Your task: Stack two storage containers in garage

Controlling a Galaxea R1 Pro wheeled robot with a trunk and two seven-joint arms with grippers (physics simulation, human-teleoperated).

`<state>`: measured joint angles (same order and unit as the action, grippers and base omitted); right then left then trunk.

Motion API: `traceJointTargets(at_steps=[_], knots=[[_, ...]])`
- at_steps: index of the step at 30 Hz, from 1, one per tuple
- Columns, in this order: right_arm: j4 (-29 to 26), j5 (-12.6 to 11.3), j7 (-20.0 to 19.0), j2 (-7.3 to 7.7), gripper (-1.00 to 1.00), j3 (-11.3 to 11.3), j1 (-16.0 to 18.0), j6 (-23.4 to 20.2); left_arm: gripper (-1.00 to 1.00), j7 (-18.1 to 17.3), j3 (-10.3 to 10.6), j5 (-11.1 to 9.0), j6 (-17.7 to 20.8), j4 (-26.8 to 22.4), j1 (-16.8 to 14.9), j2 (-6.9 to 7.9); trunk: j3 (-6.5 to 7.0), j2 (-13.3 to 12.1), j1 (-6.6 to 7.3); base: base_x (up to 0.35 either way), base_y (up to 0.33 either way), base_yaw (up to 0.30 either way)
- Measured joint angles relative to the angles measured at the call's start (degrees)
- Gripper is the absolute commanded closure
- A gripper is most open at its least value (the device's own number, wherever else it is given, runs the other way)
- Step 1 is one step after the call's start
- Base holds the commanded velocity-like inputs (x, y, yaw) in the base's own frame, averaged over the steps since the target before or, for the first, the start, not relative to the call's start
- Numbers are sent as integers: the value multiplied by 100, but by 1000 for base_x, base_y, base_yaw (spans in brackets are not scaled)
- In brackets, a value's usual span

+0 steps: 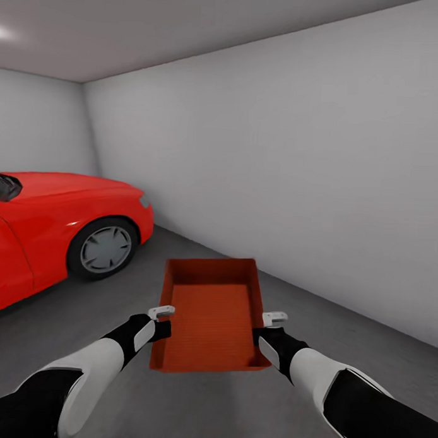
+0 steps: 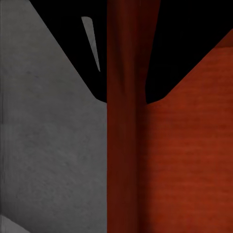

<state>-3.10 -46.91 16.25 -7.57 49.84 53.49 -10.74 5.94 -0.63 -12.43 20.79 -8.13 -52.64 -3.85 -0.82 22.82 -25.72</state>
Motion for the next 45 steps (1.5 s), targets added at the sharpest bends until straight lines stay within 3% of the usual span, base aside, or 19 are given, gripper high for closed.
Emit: traceJointTargets(at_steps=[45], knots=[[0,7,0,0,100,-7,0,2,100,0,4,-4,0,-4,0,0,0,0,0,318,39,-253]])
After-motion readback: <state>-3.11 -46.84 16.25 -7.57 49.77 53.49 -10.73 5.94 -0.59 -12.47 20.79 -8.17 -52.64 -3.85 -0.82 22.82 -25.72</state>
